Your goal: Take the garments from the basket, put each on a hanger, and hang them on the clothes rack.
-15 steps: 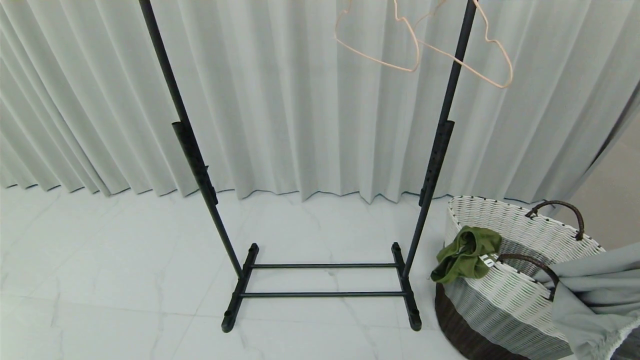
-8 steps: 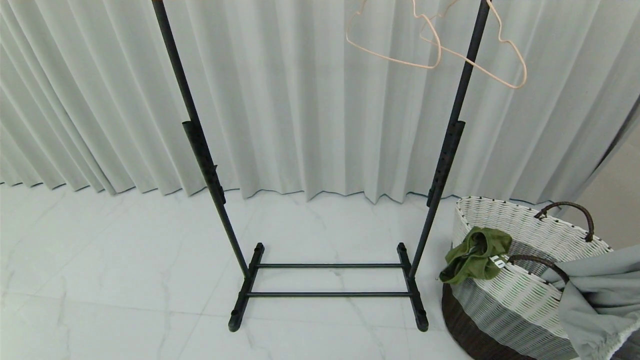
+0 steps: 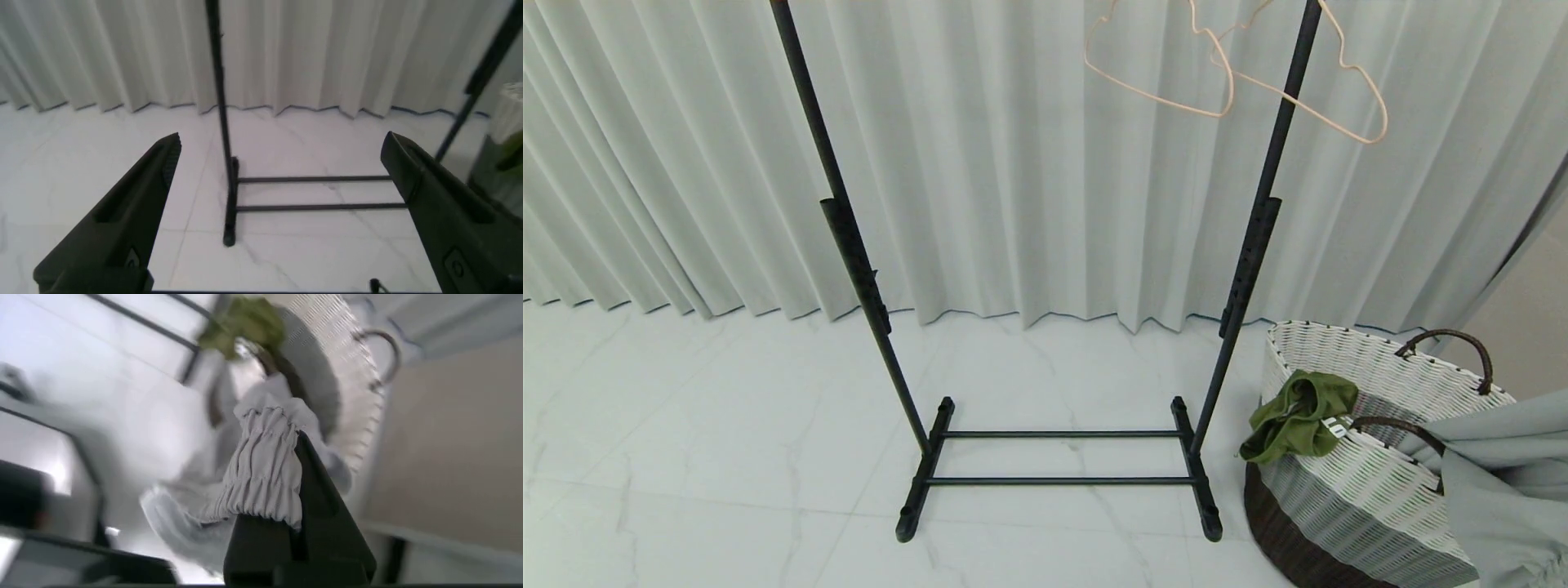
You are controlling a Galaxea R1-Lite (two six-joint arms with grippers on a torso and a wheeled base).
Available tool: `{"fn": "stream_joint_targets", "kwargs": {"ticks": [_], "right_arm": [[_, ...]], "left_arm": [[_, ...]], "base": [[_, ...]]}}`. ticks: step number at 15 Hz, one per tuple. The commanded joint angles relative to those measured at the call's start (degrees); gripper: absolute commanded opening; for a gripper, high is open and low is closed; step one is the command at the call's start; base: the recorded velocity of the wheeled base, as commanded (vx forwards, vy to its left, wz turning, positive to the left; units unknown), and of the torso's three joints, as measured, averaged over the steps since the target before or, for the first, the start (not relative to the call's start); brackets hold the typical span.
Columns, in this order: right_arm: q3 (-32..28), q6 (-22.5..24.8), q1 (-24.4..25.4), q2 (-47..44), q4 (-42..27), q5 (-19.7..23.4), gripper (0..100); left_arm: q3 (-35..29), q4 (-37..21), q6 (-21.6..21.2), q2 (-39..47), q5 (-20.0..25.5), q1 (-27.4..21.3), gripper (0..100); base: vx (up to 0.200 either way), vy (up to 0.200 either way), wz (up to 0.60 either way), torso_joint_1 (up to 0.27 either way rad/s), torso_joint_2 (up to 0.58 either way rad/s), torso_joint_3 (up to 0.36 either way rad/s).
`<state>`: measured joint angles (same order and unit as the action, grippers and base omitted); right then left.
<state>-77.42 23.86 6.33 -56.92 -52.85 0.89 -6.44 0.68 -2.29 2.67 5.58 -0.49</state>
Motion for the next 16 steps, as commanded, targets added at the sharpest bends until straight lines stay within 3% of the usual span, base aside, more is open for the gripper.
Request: {"fn": "stream_joint_targets", "kwargs": {"ticks": [1,3,5,7,8,12,14,16], "right_arm": [[-7.39,-4.87,7.91,-3.99,-1.29,0.87,0],[-12.49,-11.64,15.91,-7.59,-1.12,0.87,0],[-15.74,-17.97,23.20,-11.46,-0.15,0.96,0],[-14.95,-22.54,27.34,-13.83,2.66,0.87,0],[-11.79,-25.88,28.83,-16.21,6.53,0.52,0],[2.72,-25.88,28.92,-17.53,22.00,0.25,0],[5.97,-25.88,28.92,-17.17,23.49,-1.51,0],[6.76,-25.79,29.09,-17.44,23.58,-3.35,0]], "left_arm": [[-12.90,0.20,0.09,15.79,3.29,-1.09,100],[-20.72,0.28,0.27,27.74,6.02,-3.56,100],[-24.68,0.28,0.18,36.88,7.42,-8.30,100],[-26.17,0.28,0.36,43.12,7.60,-13.05,100],[-27.40,0.28,0.71,49.80,7.60,-17.97,100],[-35.05,0.46,8.80,66.32,7.34,-32.74,100],[-38.30,4.77,13.01,75.11,6.72,-39.68,100],[-40.58,9.95,14.24,84.17,4.08,-46.18,100]], "base": [[0.000,0.000,0.00,0.000,0.00,0.000],[0.000,0.000,0.00,0.000,0.00,0.000],[0.000,0.000,0.00,0.000,0.00,0.000],[0.000,0.000,0.00,0.000,0.00,0.000],[0.000,0.000,0.00,0.000,0.00,0.000],[0.000,0.000,0.00,0.000,0.00,0.000],[0.000,0.000,0.00,0.000,0.00,0.000],[0.000,0.000,0.00,0.000,0.00,0.000]]}}
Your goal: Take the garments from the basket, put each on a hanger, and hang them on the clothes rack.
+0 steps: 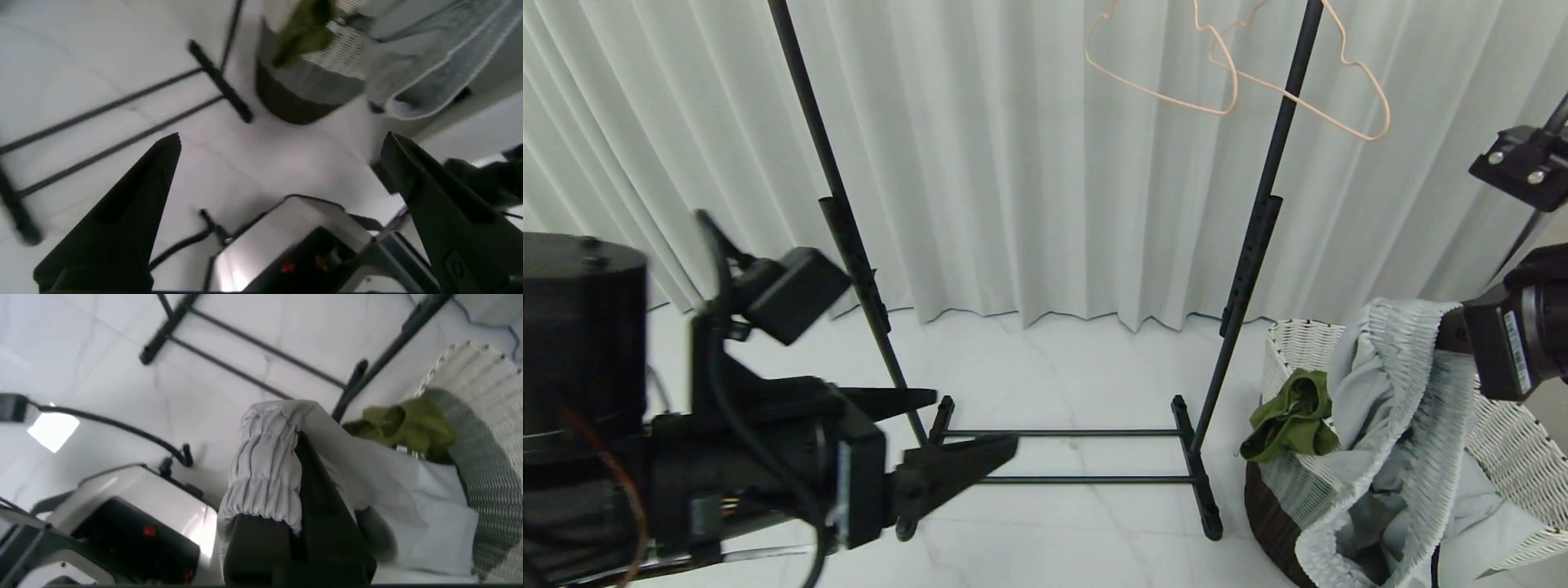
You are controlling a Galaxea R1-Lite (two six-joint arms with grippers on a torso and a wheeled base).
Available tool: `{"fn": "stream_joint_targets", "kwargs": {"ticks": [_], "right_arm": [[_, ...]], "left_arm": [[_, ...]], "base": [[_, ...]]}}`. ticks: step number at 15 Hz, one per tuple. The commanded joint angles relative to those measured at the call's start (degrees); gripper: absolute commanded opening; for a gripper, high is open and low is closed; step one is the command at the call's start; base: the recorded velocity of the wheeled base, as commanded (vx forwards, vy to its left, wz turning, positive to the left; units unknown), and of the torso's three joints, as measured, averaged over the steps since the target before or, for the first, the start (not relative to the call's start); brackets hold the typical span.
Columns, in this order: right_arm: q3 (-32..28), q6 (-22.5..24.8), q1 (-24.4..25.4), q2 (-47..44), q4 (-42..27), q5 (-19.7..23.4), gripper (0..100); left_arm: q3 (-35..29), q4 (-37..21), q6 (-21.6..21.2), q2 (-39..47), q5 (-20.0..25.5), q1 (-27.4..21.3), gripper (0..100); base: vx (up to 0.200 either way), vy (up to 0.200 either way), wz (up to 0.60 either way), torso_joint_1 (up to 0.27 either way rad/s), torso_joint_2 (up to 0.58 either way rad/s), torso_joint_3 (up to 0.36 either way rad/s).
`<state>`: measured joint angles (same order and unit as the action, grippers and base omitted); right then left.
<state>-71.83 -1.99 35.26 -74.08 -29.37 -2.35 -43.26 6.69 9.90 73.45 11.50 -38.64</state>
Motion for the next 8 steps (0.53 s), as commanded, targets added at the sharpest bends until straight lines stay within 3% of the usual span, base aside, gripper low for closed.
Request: {"fn": "stream_joint_targets", "kwargs": {"ticks": [1,4,6,8], "right_arm": [[1.25,0.49,0.34,-0.45,0.10,-0.90,0],[1.69,0.67,1.83,-0.89,2.91,-3.54,0],[1.60,0.49,2.54,-0.54,3.44,-3.62,0],[1.51,0.49,2.54,-0.36,3.44,-3.62,0]], "left_arm": [[-5.25,5.17,2.41,17.34,-2.18,-11.19,100],[-9.56,11.32,4.95,29.38,-3.32,-17.17,100],[-12.72,17.74,6.71,37.21,-7.28,-21.39,100],[-16.33,18.53,6.80,42.57,-10.97,-23.67,100]], "base": [[0.000,0.000,0.00,0.000,0.00,0.000],[0.000,0.000,0.00,0.000,0.00,0.000],[0.000,0.000,0.00,0.000,0.00,0.000],[0.000,0.000,0.00,0.000,0.00,0.000]]}}
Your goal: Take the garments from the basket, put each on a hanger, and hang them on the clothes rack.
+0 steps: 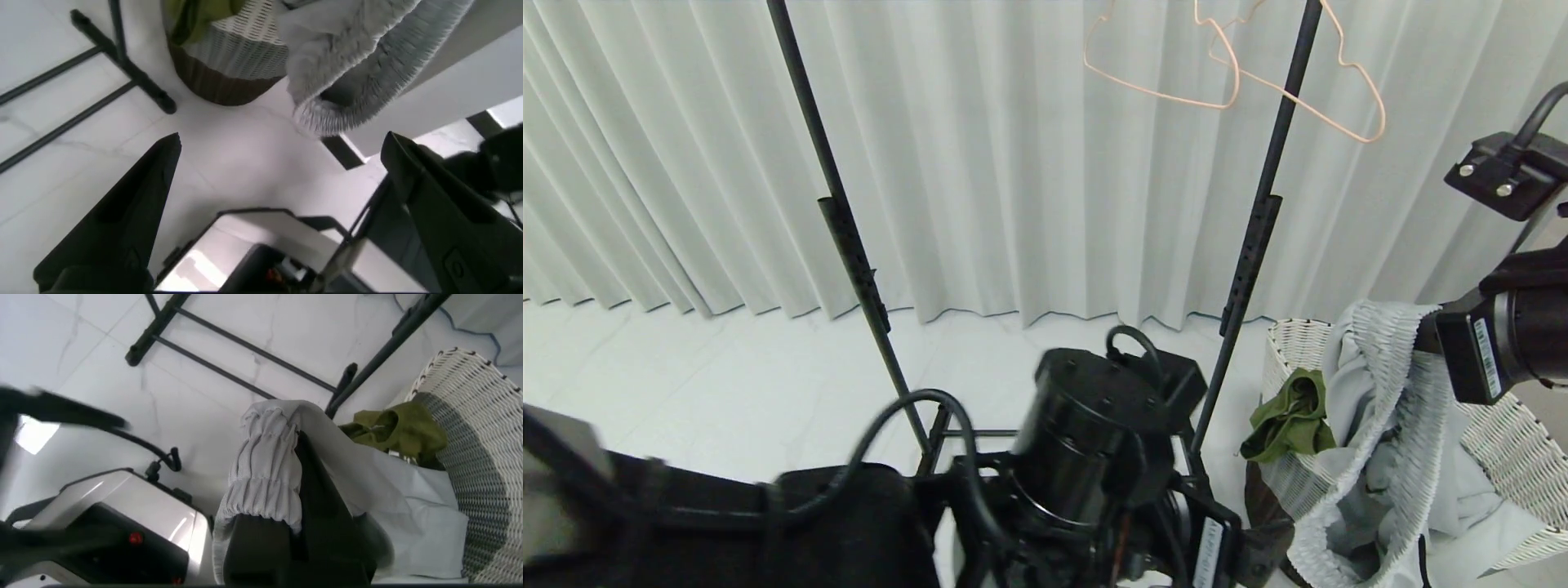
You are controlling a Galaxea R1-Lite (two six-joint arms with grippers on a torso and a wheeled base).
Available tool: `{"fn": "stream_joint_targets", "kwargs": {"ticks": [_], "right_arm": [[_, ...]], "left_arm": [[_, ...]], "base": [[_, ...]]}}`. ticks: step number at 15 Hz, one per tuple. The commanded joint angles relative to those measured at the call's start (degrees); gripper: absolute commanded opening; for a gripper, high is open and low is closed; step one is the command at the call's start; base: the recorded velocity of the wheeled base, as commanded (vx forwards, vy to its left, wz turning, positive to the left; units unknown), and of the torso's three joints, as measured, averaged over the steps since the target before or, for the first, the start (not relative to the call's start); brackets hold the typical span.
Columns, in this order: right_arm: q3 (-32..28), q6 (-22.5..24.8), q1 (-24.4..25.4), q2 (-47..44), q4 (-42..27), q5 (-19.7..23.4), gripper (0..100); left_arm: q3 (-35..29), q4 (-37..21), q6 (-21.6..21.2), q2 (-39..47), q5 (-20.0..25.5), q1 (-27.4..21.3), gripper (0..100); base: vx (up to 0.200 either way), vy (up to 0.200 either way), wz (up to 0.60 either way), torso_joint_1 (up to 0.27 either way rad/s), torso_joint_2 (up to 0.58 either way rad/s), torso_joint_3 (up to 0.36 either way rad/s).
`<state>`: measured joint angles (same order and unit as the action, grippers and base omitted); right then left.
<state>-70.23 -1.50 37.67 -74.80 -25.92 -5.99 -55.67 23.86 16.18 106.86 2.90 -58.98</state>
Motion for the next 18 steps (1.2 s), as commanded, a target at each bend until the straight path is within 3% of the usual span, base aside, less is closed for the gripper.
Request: {"fn": "stream_joint_targets", "kwargs": {"ticks": [1,6,9,12,15,16,18], "right_arm": [[-0.08,-0.08,0.12,0.36,-0.01,0.01,0],[-0.08,-0.87,0.12,1.41,-0.01,0.01,0],[-0.08,-0.87,0.12,2.82,-0.01,0.10,0],[0.01,-0.87,0.12,3.52,-0.01,0.18,0],[0.09,-0.87,0.12,4.23,-0.19,0.18,0],[0.09,-0.87,0.12,4.23,-0.19,0.18,0],[0.09,-0.87,0.12,4.23,-0.19,0.18,0]], "left_arm": [[-5.06,1.46,0.52,11.09,-3.17,-3.42,100],[-11.30,1.46,2.98,17.24,-3.43,-3.34,100],[-15.87,1.63,3.16,23.65,-6.50,-2.28,100],[-21.23,1.81,6.24,27.43,-6.77,-2.37,100],[-21.58,1.81,7.47,27.52,-6.77,-2.28,100],[-21.23,1.81,7.91,27.26,-6.77,-2.28,0],[-20.61,1.81,8.52,26.91,-8.09,-2.28,0]], "base": [[0.000,0.000,0.00,0.000,0.00,0.000],[0.000,0.000,0.00,0.000,0.00,0.000],[0.000,0.000,0.00,0.000,0.00,0.000],[0.000,0.000,0.00,0.000,0.00,0.000],[0.000,0.000,0.00,0.000,0.00,0.000],[0.000,0.000,0.00,0.000,0.00,0.000],[0.000,0.000,0.00,0.000,0.00,0.000]]}}
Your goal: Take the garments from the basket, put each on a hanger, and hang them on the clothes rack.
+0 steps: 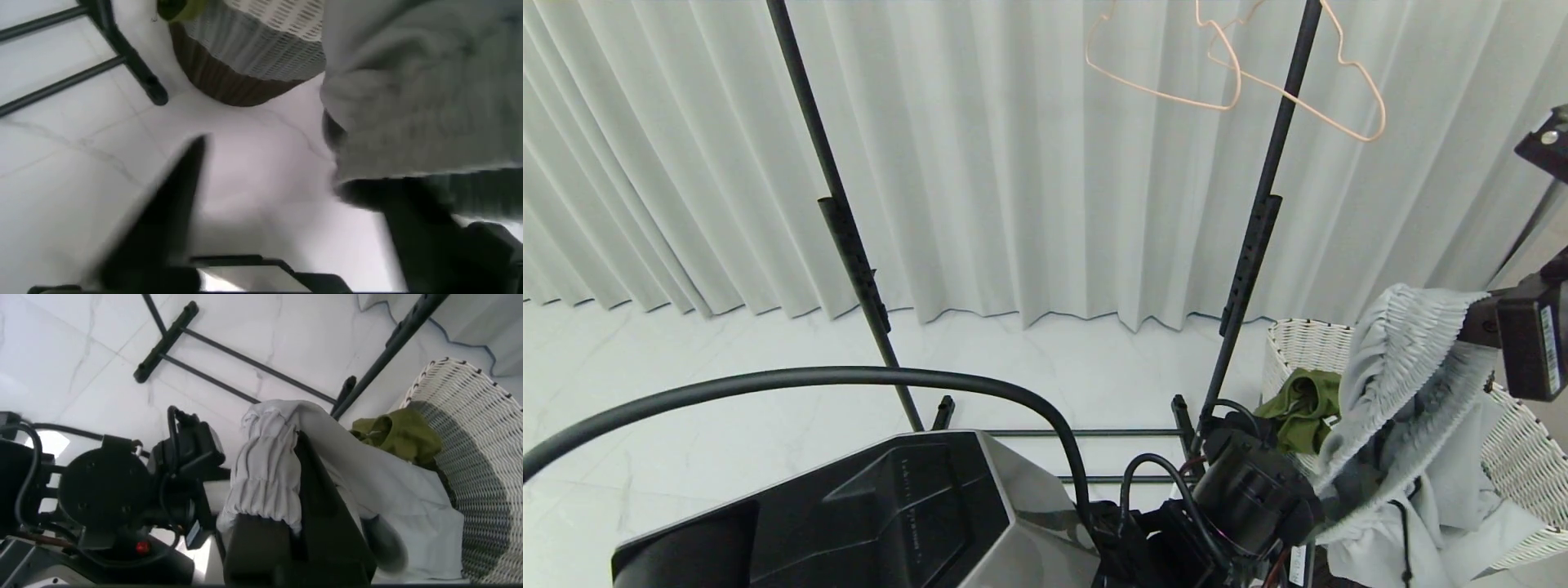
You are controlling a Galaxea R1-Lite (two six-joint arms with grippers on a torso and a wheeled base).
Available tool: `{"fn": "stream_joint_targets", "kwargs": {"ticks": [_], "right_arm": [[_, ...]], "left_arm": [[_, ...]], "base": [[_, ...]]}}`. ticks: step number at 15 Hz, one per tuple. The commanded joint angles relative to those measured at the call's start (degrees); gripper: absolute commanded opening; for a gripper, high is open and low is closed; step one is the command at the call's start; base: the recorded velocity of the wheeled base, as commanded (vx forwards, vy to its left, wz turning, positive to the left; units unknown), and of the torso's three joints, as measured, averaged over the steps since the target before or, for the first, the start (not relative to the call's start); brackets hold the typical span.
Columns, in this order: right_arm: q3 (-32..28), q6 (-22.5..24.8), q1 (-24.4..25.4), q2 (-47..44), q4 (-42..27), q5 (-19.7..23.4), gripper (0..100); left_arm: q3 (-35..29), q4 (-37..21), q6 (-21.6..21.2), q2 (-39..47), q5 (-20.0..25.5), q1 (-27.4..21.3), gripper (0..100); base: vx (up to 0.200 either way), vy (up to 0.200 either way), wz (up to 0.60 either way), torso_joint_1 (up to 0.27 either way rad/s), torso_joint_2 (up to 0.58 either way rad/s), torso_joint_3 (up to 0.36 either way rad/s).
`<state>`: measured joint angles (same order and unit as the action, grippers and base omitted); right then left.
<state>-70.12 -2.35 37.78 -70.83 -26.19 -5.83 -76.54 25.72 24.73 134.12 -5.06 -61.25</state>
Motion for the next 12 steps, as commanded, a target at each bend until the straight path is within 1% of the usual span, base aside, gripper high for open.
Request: {"fn": "stream_joint_targets", "kwargs": {"ticks": [1,3,5,7,8,9,11,12], "right_arm": [[-0.02,-0.02,-0.07,0.25,0.08,-0.06,0],[0.25,-0.28,-0.25,0.34,-0.09,-0.06,0],[2.36,-0.81,-0.34,0.51,-0.09,-0.24,0],[3.94,-0.81,-0.43,0.87,0.08,-0.15,0],[4.11,-0.72,-0.43,1.13,0.08,0.03,0],[4.11,-0.55,-0.43,1.22,0.17,0.11,0],[4.38,-0.28,-0.16,1.31,0.17,0.29,0],[5.17,0.07,0.01,1.92,0.52,0.73,0]], "left_arm": [[0.96,-0.06,0.67,-0.53,-0.83,-0.01,0],[3.68,-0.06,1.28,-2.28,-1.88,-0.10,0],[10.28,-0.06,1.37,-7.12,-3.73,-0.10,0],[17.13,-0.06,3.30,-15.29,-3.47,-0.19,0],[20.47,-0.15,3.30,-20.57,-3.29,-0.81,0],[25.48,-0.15,3.13,-27.86,-2.94,-1.33,0],[30.31,-0.41,2.25,-37.27,-2.32,-1.33,0],[31.02,-1.29,2.16,-41.22,-1.53,-1.33,0]], "base": [[0.000,0.000,0.00,0.000,0.00,0.000],[0.000,0.000,0.00,0.000,0.00,0.000],[0.000,0.000,0.00,0.000,0.00,0.000],[0.000,0.000,0.00,0.000,0.00,0.000],[0.000,0.000,0.00,0.000,0.00,0.000],[0.000,0.000,0.00,0.000,0.00,0.000],[0.000,0.000,0.00,0.000,0.00,0.000],[0.000,0.000,0.00,0.000,0.00,0.000]]}}
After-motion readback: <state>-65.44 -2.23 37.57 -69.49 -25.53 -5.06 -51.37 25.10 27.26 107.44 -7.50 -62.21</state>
